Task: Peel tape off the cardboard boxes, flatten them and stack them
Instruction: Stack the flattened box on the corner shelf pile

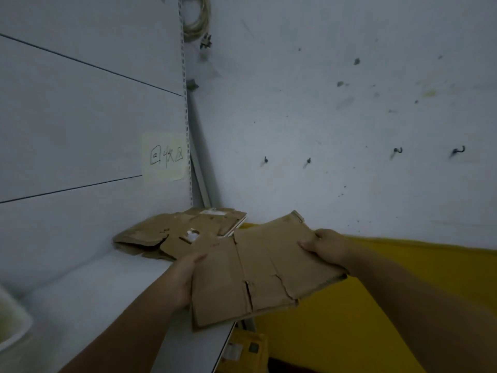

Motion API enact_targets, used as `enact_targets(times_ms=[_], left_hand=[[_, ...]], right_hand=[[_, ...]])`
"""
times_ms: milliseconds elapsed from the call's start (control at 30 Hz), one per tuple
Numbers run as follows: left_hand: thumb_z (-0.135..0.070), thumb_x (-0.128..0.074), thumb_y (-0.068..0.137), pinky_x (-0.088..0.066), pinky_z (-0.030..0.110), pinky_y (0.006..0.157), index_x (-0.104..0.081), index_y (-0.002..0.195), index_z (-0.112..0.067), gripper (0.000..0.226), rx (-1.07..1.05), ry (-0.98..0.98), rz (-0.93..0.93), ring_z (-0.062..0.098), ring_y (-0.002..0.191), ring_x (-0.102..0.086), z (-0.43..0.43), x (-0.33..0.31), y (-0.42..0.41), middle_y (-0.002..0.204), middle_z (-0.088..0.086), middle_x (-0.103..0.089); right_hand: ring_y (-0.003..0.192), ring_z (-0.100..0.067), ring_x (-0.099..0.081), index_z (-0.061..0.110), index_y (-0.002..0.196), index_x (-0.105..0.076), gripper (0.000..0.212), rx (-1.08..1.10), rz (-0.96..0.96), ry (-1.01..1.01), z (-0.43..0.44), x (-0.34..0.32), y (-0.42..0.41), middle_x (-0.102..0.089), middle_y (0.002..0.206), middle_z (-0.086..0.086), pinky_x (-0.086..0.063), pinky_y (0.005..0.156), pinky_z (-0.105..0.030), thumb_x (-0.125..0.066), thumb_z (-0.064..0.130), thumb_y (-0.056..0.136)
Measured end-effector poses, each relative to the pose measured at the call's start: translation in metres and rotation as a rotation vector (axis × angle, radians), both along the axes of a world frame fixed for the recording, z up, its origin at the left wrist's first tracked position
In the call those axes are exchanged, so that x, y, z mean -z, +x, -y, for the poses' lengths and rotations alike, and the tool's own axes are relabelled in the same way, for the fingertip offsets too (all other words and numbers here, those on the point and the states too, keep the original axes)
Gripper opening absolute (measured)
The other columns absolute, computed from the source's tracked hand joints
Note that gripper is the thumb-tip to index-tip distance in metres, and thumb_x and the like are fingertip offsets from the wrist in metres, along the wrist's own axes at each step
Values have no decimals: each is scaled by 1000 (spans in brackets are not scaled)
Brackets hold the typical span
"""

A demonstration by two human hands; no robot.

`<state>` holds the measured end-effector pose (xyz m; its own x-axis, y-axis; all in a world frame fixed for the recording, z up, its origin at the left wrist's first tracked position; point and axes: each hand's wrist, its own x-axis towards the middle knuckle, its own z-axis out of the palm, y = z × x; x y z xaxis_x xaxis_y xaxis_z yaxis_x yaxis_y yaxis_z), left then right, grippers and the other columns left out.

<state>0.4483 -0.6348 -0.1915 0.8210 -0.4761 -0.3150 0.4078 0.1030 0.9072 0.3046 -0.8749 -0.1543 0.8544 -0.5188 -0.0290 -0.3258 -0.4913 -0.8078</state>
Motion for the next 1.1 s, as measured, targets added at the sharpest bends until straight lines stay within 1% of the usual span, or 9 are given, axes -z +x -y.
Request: enact_targets(times_ms=[133,267,367,500,567,733,833,933,1100], left_hand=[[-22,-55,92,-48,38,68,-56,117,-2,32,5,46,-5,32,88,-61,38,-9,20,99,20,-65],[-19,-54,91,-51,42,77,-56,122,-3,35,-5,-19,44,31,94,-64,70,-24,51,106,19,-68],[-30,-54,90,-53,40,74,-62,110,-7,32,-97,-182,69,28,85,-65,88,-25,76,89,14,-72],[-43,-56,88,-54,46,83,-64,110,-10,40,-173,-482,-63,30,105,-61,112,-22,100,110,16,-68],[-39,-58,88,-54,51,80,-64,111,-11,37,-202,-576,-77,32,103,-63,124,-24,114,111,16,-68],[-34,-57,87,-59,41,69,-64,106,-10,32,-295,-738,-12,27,89,-68,149,-34,169,106,11,-70],[-23,-49,92,-59,37,63,-60,115,-10,28,-351,-726,69,27,84,-70,171,-44,206,101,12,-71],[-8,-48,93,-53,39,82,-52,126,-5,34,-405,-624,127,28,101,-63,204,-52,235,116,15,-64],[-4,-51,93,-55,42,81,-58,121,-9,29,-476,-447,240,24,98,-66,244,-55,280,111,8,-68]], right_hand=[[92,-25,-61,9,126,-50,48,19,9,3,53,9,38,-58,116,-11,-51,80,-38,-54,43,93],[90,-24,-61,7,122,-53,44,-6,54,46,104,11,78,-60,110,-10,-50,78,-38,-53,41,94],[93,-28,-62,6,120,-54,42,-11,132,102,129,11,112,-62,111,-12,-52,85,-44,-53,39,94],[95,-31,-61,6,122,-52,41,11,234,177,139,20,164,-60,115,-14,-52,87,-47,-50,37,96],[93,-30,-61,6,124,-52,41,12,275,210,144,23,193,-60,113,-13,-52,84,-45,-49,35,96],[90,-29,-61,5,125,-52,38,-3,342,350,155,23,266,-60,104,-11,-52,82,-43,-48,32,98],[93,-31,-61,5,124,-51,38,8,347,447,156,23,307,-60,101,-11,-52,89,-48,-47,33,98],[93,-31,-61,4,122,-52,36,20,391,517,161,14,345,-60,100,-12,-52,89,-48,-45,29,97],[99,-29,-60,14,120,-49,28,-101,445,623,173,6,389,-59,112,-6,-52,90,-46,-47,30,97]])
